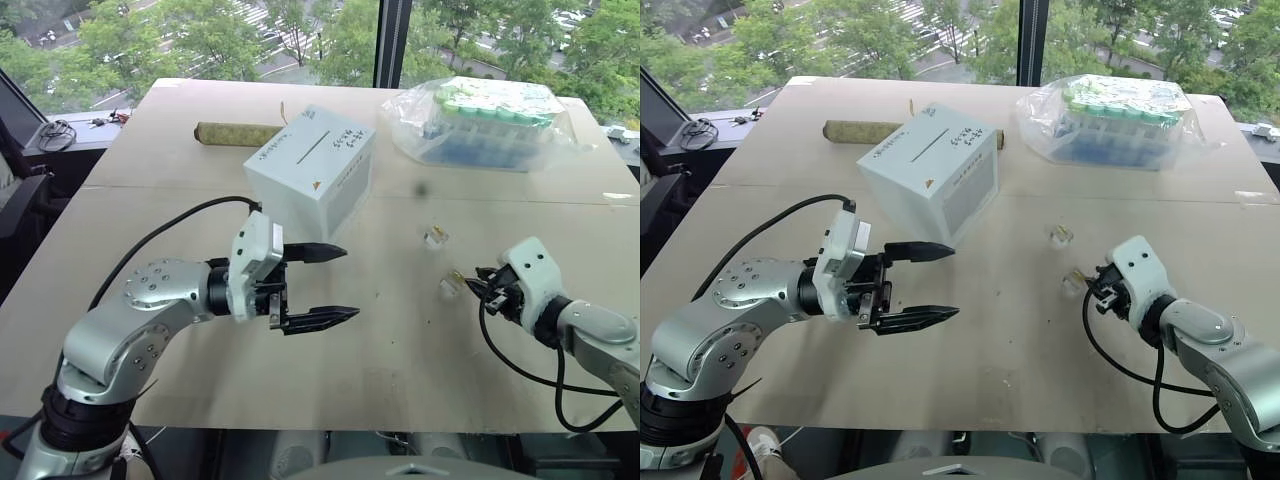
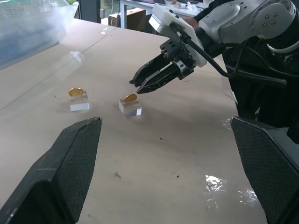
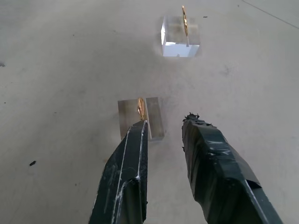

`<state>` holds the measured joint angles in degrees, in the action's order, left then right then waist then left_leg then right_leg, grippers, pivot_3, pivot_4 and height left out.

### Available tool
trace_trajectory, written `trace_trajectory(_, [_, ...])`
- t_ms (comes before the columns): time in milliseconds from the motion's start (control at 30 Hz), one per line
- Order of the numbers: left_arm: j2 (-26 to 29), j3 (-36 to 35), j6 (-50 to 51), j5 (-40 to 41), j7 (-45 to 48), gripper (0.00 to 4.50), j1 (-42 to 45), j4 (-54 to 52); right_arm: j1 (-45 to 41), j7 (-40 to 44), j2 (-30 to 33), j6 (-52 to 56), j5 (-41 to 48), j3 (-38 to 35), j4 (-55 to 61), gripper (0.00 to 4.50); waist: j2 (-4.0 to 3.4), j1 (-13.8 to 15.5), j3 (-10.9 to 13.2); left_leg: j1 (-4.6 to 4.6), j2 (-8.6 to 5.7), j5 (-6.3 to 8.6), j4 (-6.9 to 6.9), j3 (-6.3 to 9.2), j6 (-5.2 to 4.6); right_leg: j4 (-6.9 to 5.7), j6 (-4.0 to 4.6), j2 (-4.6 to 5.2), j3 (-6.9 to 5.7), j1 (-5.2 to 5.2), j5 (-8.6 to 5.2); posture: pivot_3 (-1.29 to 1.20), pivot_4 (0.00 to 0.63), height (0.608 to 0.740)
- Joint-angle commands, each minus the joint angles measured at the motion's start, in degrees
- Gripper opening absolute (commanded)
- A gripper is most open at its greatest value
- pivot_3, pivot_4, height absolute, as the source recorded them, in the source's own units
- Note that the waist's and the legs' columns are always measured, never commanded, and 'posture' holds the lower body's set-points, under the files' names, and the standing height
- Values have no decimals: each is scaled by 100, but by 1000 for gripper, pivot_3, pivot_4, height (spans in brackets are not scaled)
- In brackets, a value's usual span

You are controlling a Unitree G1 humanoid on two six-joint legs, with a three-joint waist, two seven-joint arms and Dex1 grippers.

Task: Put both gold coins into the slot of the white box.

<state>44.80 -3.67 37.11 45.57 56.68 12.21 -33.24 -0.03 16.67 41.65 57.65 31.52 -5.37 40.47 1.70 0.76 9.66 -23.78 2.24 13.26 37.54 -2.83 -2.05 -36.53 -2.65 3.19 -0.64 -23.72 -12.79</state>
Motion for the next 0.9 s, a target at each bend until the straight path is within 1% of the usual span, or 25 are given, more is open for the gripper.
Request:
trace_trajectory(33, [72, -50, -107, -12, 126, 4500, 5, 9, -63, 77, -50, -149, -122, 9, 45, 1300, 0, -1, 0, 0, 0, 0, 0, -1, 0, 0, 0, 0, 1, 0, 0, 0, 150, 740])
trace_trajectory(267, [173, -203, -354, -110, 423, 4500, -315, 115, -140, 179, -166, -126, -201, 80, 41, 1300, 0, -3, 0, 1, 1, 0, 0, -2, 0, 0, 3, 0, 2, -1, 2, 0, 150, 740])
trace_trajectory(500, [160, -262, -678, -265, 596, 4500, -675, 179, -239, 247, -196, -9, -200, 110, 106, 1300, 0, 0, 0, 1, 4, 0, 0, -2, 0, 0, 5, 1, 2, -1, 3, 0, 150, 740])
trace_trajectory(900, [158, -301, -897, -352, 636, 4500, -866, 226, -426, 161, -347, -22, -430, 361, -30, 1300, -1, 0, 0, 1, 6, 0, 0, -3, 0, -1, 7, 1, 2, -1, 4, 0, 150, 740])
